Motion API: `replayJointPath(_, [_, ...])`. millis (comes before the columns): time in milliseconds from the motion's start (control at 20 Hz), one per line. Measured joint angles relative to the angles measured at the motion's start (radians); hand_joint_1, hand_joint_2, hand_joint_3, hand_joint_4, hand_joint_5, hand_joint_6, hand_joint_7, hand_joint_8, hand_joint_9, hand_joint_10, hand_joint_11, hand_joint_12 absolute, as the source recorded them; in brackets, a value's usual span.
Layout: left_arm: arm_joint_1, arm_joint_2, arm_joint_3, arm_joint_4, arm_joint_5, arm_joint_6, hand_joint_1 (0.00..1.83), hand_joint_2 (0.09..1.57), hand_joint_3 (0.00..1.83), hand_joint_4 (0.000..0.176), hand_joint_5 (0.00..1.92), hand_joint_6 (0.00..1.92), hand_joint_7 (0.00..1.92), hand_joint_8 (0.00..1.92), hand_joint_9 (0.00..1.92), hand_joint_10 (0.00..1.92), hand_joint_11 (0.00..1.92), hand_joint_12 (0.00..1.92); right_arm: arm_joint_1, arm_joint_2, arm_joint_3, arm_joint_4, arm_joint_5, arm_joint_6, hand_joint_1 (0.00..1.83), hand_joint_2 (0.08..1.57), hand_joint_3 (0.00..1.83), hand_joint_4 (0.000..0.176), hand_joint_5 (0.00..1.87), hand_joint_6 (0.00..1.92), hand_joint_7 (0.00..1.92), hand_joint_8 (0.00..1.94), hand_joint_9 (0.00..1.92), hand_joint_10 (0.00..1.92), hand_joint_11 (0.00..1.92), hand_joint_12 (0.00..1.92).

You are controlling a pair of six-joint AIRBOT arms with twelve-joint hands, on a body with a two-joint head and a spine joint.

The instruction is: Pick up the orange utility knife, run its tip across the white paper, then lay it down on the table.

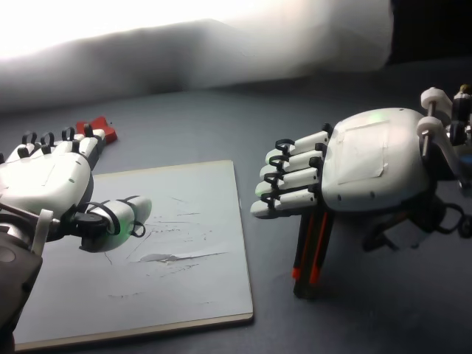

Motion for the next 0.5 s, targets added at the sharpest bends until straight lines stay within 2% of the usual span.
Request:
replayJointPath(200, [-0.001, 0.000, -0.009, -0.026, 0.002, -0.005, 0.26, 1.28, 0.00, 0.000, 0.04, 0.00, 0.09, 0.00, 0.13, 0.01, 0.00, 0.45, -0.002, -0.047, 0.055, -0.003, 0.004, 0.000, 1.07, 1.05, 0.00, 0.000, 0.00, 0.00, 0.00, 0.00, 0.00, 0.00, 0.00, 0.00])
replayJointPath(500, [-0.001, 0.002, -0.009, -0.052, -0.006, -0.011, 0.23, 1.29, 0.00, 0.000, 0.01, 0.00, 0.07, 0.00, 0.11, 0.00, 0.00, 0.32, -0.039, -0.107, 0.097, -0.007, 0.006, -0.001, 1.08, 1.06, 0.00, 0.000, 0.00, 0.00, 0.00, 0.00, 0.00, 0.00, 0.00, 0.00])
